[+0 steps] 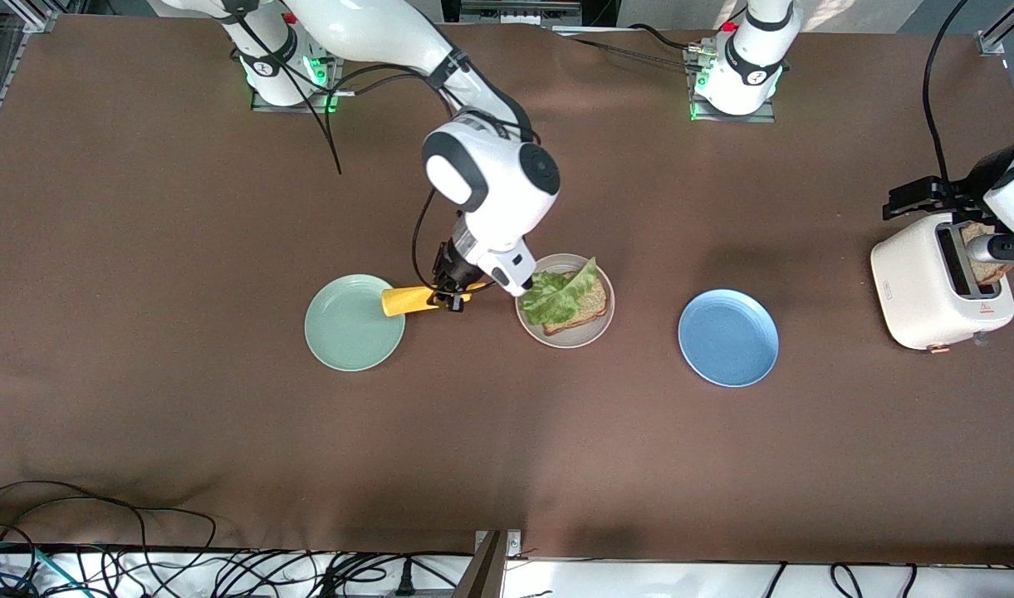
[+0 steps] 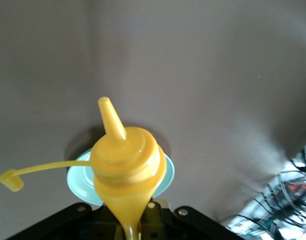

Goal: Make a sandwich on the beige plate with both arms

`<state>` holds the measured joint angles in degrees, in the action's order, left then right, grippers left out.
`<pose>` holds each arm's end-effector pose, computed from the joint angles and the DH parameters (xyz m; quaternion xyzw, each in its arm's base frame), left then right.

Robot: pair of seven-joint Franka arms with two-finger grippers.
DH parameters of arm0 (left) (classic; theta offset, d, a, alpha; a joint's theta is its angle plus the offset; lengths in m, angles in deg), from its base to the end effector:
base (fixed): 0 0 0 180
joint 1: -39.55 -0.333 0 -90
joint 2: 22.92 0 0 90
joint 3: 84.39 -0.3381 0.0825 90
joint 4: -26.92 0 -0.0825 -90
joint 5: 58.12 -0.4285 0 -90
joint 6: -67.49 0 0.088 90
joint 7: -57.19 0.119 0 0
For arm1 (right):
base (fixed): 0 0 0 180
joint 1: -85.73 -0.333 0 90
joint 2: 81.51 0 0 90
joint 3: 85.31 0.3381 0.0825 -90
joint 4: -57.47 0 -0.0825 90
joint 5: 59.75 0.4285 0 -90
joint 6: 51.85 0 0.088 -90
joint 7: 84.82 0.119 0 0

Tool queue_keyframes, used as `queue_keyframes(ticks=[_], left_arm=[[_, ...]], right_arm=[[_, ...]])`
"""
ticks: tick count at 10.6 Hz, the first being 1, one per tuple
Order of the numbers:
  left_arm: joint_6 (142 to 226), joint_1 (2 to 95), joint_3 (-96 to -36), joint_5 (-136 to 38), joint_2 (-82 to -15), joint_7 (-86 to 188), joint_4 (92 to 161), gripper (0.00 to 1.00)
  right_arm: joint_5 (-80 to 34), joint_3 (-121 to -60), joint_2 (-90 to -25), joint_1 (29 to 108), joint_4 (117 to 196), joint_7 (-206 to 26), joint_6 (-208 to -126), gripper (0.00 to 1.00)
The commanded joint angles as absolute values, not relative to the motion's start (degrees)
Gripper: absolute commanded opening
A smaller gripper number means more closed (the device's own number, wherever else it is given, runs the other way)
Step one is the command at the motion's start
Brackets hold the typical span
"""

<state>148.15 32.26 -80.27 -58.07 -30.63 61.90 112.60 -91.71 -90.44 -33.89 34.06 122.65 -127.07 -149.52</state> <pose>0.6182 0.0369 0.5787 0.9937 -0.0136 -0.1101 0.0129 0.5722 0.5516 0.2923 0.6165 0.7178 -0.1123 0.3033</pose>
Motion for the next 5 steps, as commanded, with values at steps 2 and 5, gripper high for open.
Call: queue_keyframes(ticks=[2, 5], left_arm=[[147.73, 31.73, -80.26, -57.68, -30.92, 62.29, 112.00, 1.00], [147.73, 31.73, -80.26, -57.77, -30.92, 62.37, 112.00, 1.00]], right_arm=[[-98.85, -96.20, -25.53, 25.37, 113.11, -126.83, -144.74, 0.00], [-103.16, -96.12, -24.91, 22.98, 113.11, -126.92, -144.57, 0.00]])
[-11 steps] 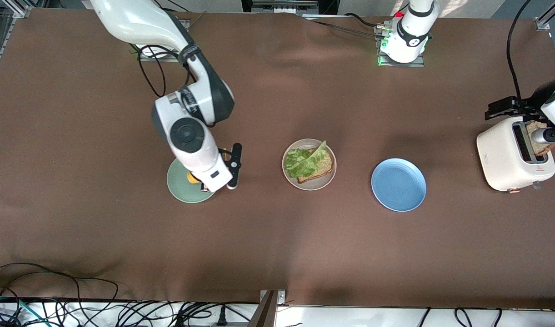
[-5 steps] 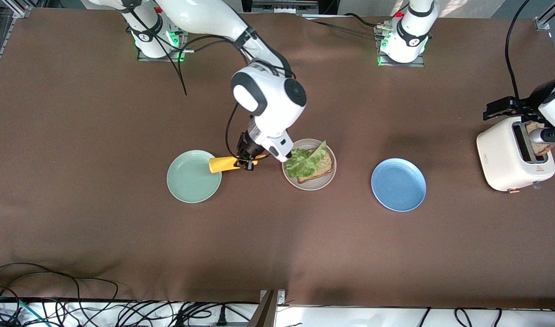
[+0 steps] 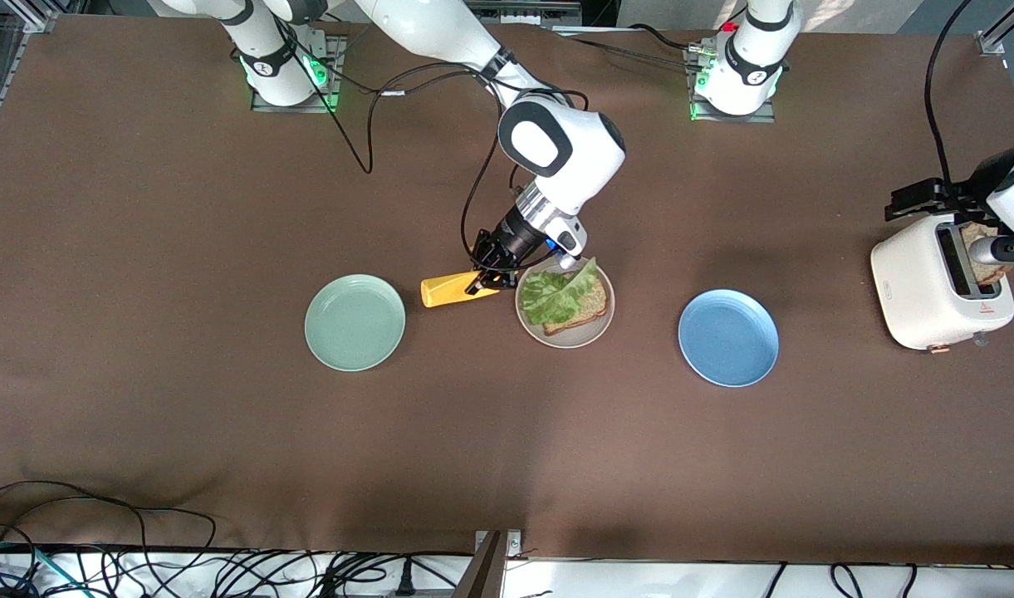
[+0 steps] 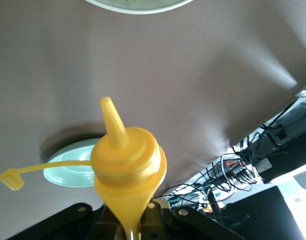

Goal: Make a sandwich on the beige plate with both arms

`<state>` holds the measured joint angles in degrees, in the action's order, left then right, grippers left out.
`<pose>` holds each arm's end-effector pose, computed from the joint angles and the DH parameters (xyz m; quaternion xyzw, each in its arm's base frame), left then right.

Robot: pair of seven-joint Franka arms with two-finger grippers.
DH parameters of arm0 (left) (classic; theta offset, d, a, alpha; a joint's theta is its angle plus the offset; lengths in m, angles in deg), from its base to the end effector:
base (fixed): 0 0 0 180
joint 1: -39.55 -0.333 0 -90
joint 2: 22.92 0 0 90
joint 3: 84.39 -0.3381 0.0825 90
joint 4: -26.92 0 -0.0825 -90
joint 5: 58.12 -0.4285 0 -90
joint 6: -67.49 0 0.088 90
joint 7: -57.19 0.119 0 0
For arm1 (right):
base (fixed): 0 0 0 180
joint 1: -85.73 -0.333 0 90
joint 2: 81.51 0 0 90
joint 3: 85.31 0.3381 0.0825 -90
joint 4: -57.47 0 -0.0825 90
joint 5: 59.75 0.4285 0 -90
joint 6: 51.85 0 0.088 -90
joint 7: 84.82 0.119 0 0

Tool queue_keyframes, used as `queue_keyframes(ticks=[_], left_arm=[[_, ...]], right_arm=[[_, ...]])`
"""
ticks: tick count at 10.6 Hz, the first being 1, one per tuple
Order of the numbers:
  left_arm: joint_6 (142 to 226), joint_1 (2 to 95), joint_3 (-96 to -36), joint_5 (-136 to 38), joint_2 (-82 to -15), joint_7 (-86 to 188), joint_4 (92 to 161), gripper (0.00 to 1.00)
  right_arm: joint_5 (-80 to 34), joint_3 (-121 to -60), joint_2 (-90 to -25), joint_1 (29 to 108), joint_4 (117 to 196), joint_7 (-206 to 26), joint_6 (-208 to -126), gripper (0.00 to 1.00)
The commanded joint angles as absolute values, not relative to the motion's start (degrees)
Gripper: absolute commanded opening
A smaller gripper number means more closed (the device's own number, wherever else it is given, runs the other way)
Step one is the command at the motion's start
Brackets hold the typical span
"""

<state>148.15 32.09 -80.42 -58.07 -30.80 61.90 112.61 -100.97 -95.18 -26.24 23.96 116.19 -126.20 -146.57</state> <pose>0.6187 0.0403 0.5768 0.9936 -0.0108 -0.1116 0.0132 0.5194 0.6215 0.2596 0.5350 0.7238 -0.1058 0.4227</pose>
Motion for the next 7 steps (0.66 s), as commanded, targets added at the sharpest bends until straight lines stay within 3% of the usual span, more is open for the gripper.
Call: queue_keyframes(ticks=[1, 5, 7], left_arm=[[147.73, 31.73, -80.26, -57.77, -30.92, 62.37, 112.00, 1.00], [147.73, 31.64, -80.26, -57.77, -30.92, 62.38, 112.00, 1.00], [147.73, 31.64, -80.26, -57.77, -30.92, 62.38, 112.00, 1.00]], right_arm=[[-102.99, -96.03, -25.17, 23.07, 113.20, -126.92, -144.66, 0.00], [-96.70, -95.86, -29.37, 26.03, 114.85, -126.92, -144.66, 0.00], [-85.91, -95.86, -35.77, 30.86, 122.47, -126.83, -147.01, 0.00]])
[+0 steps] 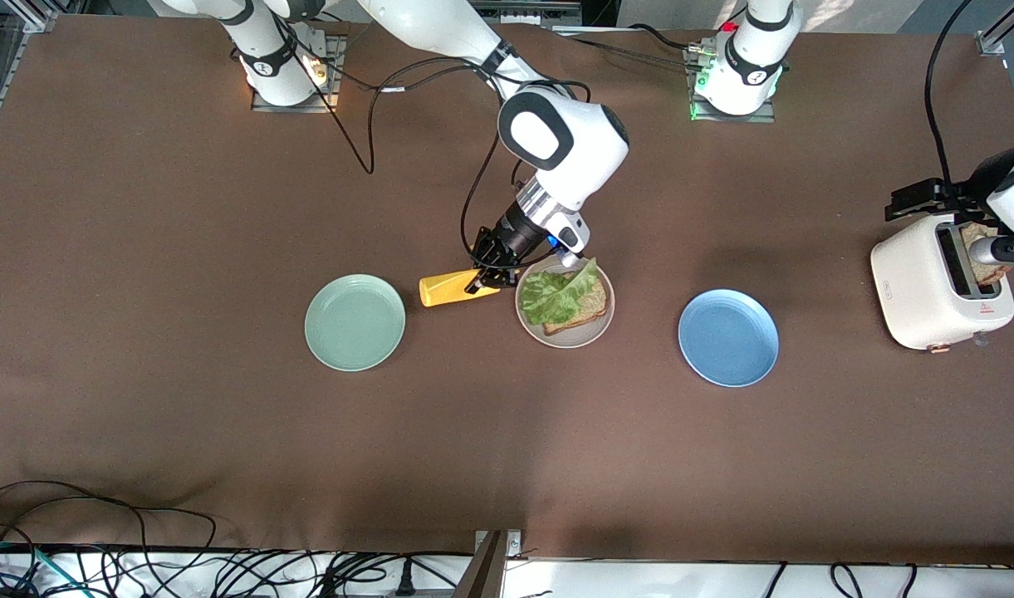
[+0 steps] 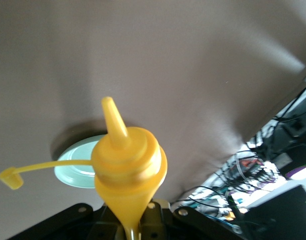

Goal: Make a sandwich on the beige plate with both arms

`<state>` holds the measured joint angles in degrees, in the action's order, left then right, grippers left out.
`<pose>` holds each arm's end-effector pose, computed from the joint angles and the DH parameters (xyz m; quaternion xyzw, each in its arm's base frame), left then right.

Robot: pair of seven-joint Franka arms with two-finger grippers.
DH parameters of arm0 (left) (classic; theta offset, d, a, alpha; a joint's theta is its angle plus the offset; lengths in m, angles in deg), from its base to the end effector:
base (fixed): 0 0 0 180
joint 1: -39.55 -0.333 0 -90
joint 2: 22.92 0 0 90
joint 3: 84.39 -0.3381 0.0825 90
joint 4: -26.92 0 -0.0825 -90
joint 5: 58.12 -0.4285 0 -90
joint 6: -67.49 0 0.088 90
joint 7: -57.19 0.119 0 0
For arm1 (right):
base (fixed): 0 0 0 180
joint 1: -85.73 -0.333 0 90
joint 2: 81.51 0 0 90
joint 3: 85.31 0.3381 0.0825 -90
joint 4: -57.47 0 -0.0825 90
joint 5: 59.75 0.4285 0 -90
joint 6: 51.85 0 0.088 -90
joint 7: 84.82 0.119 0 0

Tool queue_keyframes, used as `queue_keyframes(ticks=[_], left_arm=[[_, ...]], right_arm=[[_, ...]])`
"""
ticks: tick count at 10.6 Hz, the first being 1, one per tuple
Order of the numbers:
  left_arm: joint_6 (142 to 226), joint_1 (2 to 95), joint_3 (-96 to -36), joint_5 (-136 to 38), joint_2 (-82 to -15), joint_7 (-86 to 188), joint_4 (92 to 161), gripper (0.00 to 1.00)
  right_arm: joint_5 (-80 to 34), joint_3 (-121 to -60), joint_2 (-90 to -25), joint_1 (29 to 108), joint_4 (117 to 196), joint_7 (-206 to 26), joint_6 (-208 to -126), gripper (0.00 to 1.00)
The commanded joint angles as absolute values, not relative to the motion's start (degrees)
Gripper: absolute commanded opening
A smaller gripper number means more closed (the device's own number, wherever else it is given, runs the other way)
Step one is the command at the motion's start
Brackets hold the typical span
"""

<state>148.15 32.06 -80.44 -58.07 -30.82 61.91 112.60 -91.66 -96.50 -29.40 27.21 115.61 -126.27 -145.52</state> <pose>0.6187 0.0409 0.5767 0.9936 -0.0105 -0.1117 0.0133 0.5516 0.5898 0.2987 0.6061 0.7049 -0.1073 0.3524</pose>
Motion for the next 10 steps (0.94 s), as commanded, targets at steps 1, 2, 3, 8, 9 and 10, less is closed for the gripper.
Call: queue_keyframes(ticks=[1, 2, 3, 8, 9, 10], left_arm=[[147.73, 31.64, -80.26, -57.77, -30.92, 62.38, 112.00, 1.00], [147.73, 31.64, -80.35, -57.85, -31.00, 62.29, 112.00, 1.00], [147.91, 31.64, -80.52, -58.29, -31.44, 62.20, 112.09, 1.00], [148.35, 31.29, -80.61, -59.35, -31.71, 62.03, 111.91, 1.00], [148.52, 31.11, -80.70, -59.70, -32.23, 61.76, 112.00, 1.00], [149.13, 31.20, -80.44, -64.22, -32.50, 61.50, 112.00, 1.00]], right_arm=[[-82.20, -95.86, -38.42, 33.15, 126.08, -127.44, -149.82, 0.00], [-78.77, -95.86, -41.66, 35.70, 131.08, -127.53, -153.85, 0.00], [-75.16, -95.86, -44.74, 37.72, 136.00, -127.70, -157.80, 0.00], [-50.15, -95.59, -53.19, 49.49, 145.35, -142.77, -163.47, 0.00], [-44.08, -95.59, -54.51, 52.39, 146.76, -148.83, -163.21, 0.00], [-39.84, -95.59, -55.83, 54.68, 148.34, -155.15, -162.77, 0.00]])
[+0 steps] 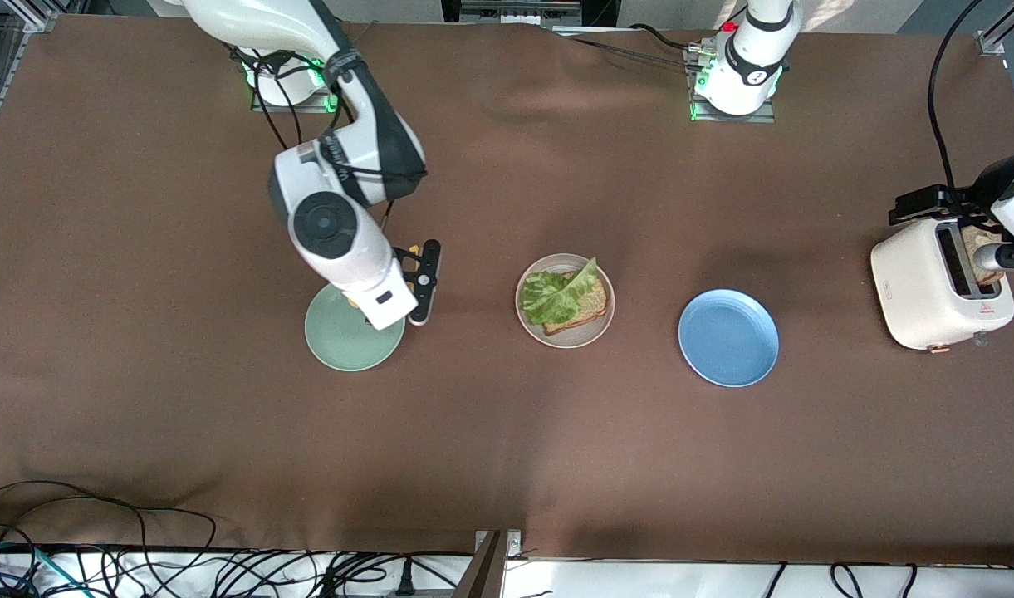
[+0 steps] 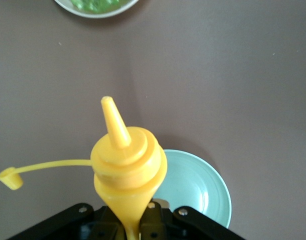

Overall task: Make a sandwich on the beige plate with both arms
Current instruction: 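Carry the bottle back beside the mint-green plate with the right gripper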

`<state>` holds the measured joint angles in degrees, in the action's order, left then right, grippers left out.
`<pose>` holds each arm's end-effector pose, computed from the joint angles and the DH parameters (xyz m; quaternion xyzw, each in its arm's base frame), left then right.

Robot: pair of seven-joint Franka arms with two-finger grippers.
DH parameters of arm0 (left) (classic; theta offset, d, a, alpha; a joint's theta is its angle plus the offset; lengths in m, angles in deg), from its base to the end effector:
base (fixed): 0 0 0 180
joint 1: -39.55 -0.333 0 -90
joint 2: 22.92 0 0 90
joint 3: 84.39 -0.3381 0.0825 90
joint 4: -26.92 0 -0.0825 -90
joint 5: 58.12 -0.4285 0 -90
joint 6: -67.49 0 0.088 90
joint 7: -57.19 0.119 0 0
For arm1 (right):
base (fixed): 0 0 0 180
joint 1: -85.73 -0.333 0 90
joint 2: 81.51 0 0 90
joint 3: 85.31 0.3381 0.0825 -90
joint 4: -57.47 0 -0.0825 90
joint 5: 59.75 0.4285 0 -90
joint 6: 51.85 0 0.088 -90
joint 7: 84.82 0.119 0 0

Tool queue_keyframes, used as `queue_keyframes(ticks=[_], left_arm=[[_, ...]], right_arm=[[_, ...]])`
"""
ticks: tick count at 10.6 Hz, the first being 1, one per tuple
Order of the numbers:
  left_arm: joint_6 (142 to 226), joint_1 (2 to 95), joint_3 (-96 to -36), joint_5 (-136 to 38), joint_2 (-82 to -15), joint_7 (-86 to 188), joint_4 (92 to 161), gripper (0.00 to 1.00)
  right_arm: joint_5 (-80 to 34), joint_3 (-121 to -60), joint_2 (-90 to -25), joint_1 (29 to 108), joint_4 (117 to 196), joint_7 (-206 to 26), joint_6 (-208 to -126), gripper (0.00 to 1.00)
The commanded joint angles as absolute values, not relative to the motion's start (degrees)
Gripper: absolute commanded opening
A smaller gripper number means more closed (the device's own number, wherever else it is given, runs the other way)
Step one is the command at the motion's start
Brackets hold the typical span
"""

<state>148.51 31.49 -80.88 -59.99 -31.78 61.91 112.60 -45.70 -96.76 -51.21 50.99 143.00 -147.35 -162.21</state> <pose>0.6224 0.0565 0.5666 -0.9930 0.0010 0.1181 0.0020 0.6632 0.3304 0.3506 -0.7546 -0.6519 0.0181 0.0726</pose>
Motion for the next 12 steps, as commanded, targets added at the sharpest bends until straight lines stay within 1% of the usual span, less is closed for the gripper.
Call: queue_keyframes(ticks=[1, 3, 6, 7, 9, 10, 11, 12], left_arm=[[149.23, 31.37, -80.26, -65.92, -32.59, 61.50, 112.00, 1.00], [149.40, 31.29, -80.26, -66.29, -32.59, 61.58, 112.09, 1.00], [149.93, 31.02, -80.26, -65.68, -32.59, 61.85, 112.26, 1.00], [149.50, 30.76, -80.26, -64.46, -32.50, 61.67, 112.78, 1.00], [149.14, 30.50, -80.35, -62.78, -32.41, 61.76, 112.79, 1.00], [149.14, 30.32, -80.35, -62.69, -32.50, 61.85, 112.70, 1.00], [148.97, 29.71, -80.35, -62.69, -32.50, 62.11, 112.79, 1.00], [148.96, 29.36, -80.35, -62.69, -32.50, 62.29, 112.79, 1.00]], right_arm=[[-35.88, -95.51, -56.63, 58.27, 149.40, -161.13, -161.72, 0.00], [-29.63, -92.88, -56.55, 68.01, 150.81, -177.01, -157.16, 0.00], [-20.05, -92.60, -54.45, 78.23, 152.65, -198.48, -150.74, 0.00], [-17.06, -92.60, -52.61, 81.05, 152.75, -205.33, -147.94, 0.00], [-11.08, -92.60, -47.70, 84.93, 152.57, -218.26, -145.02, 0.00], [-7.66, -92.60, -44.45, 86.68, 152.40, -222.41, -142.75, 0.00], [-5.28, -92.69, -42.25, 87.74, 152.40, -225.76, -142.29, 0.00], [-5.25, -92.78, -42.05, 88.01, 152.57, -227.36, -142.28, 0.00]])
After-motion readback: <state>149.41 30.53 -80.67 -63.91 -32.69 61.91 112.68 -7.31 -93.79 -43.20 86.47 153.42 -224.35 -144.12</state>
